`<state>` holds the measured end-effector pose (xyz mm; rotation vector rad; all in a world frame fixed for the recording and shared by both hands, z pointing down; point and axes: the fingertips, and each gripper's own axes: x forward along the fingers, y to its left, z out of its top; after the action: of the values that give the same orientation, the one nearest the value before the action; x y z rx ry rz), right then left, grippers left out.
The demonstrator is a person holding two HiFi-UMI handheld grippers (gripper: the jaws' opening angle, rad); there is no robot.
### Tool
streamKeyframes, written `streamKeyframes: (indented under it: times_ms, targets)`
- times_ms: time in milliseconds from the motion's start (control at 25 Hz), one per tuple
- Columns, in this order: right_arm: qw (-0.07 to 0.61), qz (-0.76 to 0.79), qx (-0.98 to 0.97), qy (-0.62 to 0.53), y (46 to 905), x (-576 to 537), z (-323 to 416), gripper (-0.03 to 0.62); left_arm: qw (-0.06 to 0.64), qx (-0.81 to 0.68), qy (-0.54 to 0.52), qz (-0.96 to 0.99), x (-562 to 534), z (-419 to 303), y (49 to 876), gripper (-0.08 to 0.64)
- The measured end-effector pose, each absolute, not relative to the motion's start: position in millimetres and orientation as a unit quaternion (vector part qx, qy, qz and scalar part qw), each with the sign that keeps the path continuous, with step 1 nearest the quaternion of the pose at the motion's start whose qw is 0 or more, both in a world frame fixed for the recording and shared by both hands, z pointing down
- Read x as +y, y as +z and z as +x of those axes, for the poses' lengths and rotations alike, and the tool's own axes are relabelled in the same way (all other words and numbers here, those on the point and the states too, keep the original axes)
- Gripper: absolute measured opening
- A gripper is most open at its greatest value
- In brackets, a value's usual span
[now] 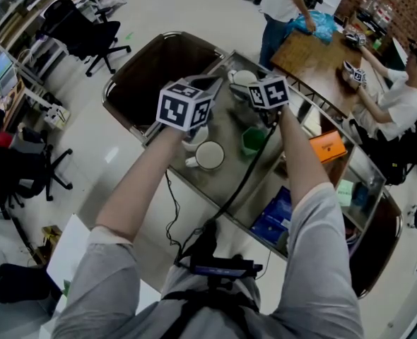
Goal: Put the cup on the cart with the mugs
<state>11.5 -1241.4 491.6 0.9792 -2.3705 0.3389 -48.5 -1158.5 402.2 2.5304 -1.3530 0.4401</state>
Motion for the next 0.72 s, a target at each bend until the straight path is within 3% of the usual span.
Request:
streamKeyframes:
  times_ms: [280, 360, 480, 560, 640, 720]
  targets:
    - [0.228, 0.368, -0.892, 0.13, 441.3, -1222.5, 29.7, 0.452, 0.111, -0.472, 0.146, 0.862, -1132.6, -39.1, 381.1, 0.002]
    - [0.205, 0.379, -0.893, 0.13, 420.5, -1211.9, 38.7, 0.375, 0.104, -0.477, 0.142, 0.861, -1117.5, -38.7, 371.9, 0.002]
    - [0.167, 0.414, -0.886, 0.123, 386.9, -1190.9, 65.6, 0.17, 0.089, -0.489, 0.134, 0.858, -1088.0, -33.0, 358.7, 0.002]
    - [0.146, 0.429, -0.883, 0.124, 368.4, -1169.3, 81.7, 0.075, 0.081, -0.499, 0.128, 0.853, -1065.0, -29.6, 352.3, 0.002]
    - [0.127, 0.431, -0.884, 0.132, 353.3, -1142.7, 93.8, 0.01, 0.078, -0.51, 0.124, 0.847, -1041.7, -25.8, 347.2, 0.002]
    - [0.111, 0.42, -0.89, 0.141, 339.7, -1115.0, 102.5, 0.008, 0.075, -0.519, 0.125, 0.842, -1020.2, -20.0, 344.3, 0.002]
